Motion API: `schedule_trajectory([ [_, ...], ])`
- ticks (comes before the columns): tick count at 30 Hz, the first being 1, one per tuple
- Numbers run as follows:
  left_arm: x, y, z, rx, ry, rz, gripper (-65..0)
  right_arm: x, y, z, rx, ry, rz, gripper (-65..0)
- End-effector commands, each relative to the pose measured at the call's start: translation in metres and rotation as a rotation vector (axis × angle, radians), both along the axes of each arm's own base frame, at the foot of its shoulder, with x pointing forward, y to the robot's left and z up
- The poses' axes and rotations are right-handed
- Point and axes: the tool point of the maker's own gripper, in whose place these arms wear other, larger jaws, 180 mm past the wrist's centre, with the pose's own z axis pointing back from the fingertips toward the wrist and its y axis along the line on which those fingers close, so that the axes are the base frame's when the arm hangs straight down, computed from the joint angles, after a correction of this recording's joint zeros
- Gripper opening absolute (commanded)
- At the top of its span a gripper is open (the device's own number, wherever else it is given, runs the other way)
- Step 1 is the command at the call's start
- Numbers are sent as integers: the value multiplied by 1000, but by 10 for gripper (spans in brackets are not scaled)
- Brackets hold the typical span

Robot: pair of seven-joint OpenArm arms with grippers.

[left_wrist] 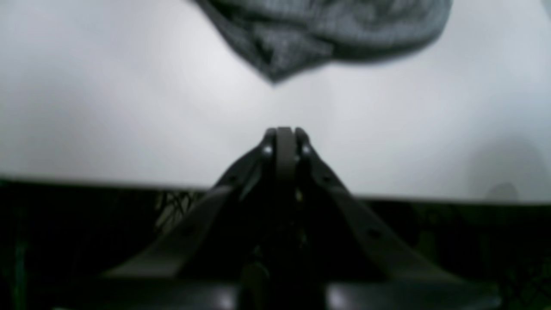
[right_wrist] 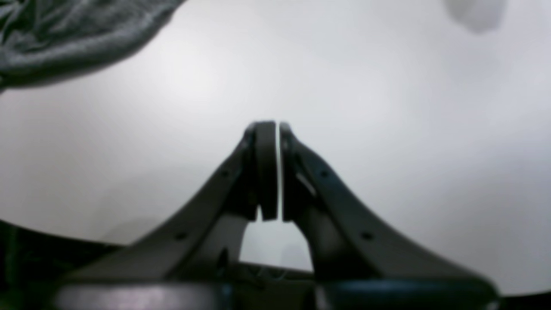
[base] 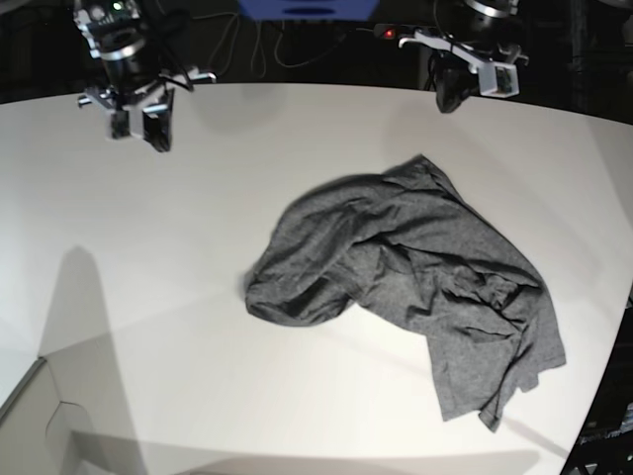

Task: Layout the t-shirt on the table in an organized manner, then fold the t-shirt properly
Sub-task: 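Lower the right gripper onto the grey t-shirt edge and grasp it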

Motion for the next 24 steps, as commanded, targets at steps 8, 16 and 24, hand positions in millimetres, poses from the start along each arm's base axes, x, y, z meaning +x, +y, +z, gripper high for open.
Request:
schedule_trajectory([
  [8,37,19,37,29,-155,49,-535,70,27,28,30,-63,48,-467],
  [16,43,26,42,45,-178,61,-383,148,61,68,55,-143,111,-339],
  [24,41,26,41,45,-172,61,-382,237,71,29,89,-8,61,-339],
])
